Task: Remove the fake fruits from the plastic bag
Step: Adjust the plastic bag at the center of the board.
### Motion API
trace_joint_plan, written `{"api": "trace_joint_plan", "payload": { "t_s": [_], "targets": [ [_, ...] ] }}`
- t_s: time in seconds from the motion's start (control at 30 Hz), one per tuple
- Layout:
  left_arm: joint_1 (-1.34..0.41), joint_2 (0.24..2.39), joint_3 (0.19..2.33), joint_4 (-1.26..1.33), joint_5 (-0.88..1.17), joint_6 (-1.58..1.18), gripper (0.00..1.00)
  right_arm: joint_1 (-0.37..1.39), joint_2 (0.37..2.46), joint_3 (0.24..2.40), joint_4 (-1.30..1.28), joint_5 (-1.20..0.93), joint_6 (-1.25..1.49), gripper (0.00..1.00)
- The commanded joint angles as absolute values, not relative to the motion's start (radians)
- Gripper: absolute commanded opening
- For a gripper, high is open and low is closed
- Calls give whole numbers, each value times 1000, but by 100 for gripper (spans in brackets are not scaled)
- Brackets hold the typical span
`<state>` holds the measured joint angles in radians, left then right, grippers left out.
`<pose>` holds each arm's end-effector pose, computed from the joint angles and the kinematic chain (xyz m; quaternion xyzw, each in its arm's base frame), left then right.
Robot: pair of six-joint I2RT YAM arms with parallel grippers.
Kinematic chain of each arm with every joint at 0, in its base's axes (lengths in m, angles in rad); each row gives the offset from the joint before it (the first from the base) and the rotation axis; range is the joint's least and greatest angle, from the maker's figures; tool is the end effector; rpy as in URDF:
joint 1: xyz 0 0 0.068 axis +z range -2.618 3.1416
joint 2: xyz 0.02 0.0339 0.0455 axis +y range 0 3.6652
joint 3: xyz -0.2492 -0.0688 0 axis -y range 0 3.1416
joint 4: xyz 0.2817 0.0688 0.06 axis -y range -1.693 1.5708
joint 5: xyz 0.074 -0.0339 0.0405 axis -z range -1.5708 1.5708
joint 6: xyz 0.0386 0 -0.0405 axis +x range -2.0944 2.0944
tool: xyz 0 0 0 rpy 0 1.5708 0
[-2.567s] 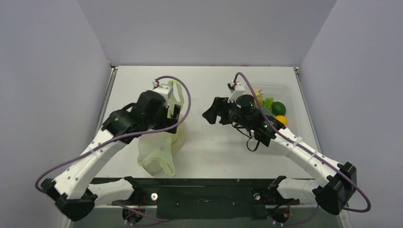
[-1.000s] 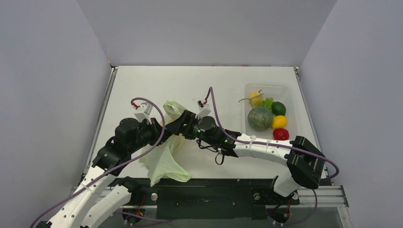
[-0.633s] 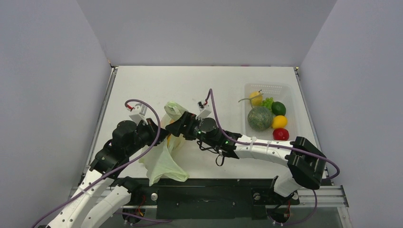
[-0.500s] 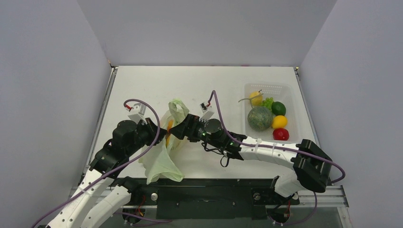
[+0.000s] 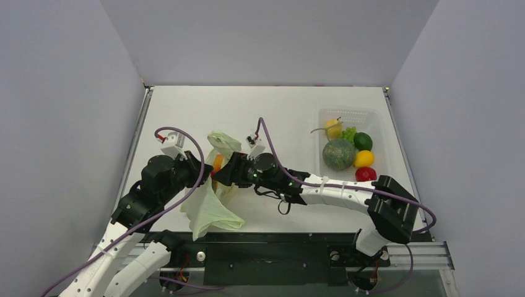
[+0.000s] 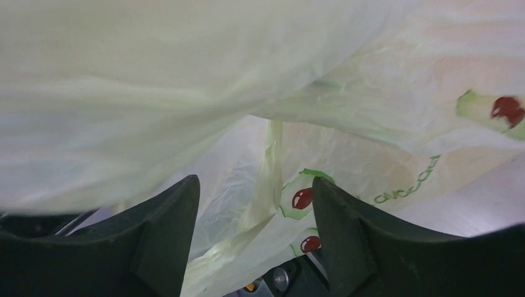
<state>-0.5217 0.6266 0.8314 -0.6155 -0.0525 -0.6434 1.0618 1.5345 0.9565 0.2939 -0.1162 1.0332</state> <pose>0.1613 -0.0904 0.3307 -0.0652 0.8337 -0.2831 0.4696 0.1849 0.3406 0.2274 -0.0463 0.7982 0.5419 0.2590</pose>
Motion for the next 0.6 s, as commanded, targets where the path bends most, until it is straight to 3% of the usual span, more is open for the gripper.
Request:
{"api": "trace_joint_plan", "payload": {
  "t_s": [0.0, 0.07, 0.1, 0.17, 0.4, 0.57],
  "targets": [
    [-518, 620, 859, -571, -51, -664, 0, 1114, 1630, 1041, 267, -95, 1043, 56],
    [-518, 620, 860, -576, -59, -666, 0, 1122, 1662, 1066, 228, -98, 1032, 36],
    [-517, 621, 870, -581, -74, -661, 0, 1122, 1663, 1049, 231, -100, 1029, 13],
    [-518, 626, 904, -627, -151, -663, 0, 1099, 1610, 964, 265, -81, 1015, 0],
    [-508, 656, 1081, -898, -495, -611, 0, 887, 1338, 571, 335, -116, 827, 0],
    [-502, 689, 1167, -954, -545, -514, 0, 821, 1292, 519, 341, -141, 774, 0]
  ]
}}
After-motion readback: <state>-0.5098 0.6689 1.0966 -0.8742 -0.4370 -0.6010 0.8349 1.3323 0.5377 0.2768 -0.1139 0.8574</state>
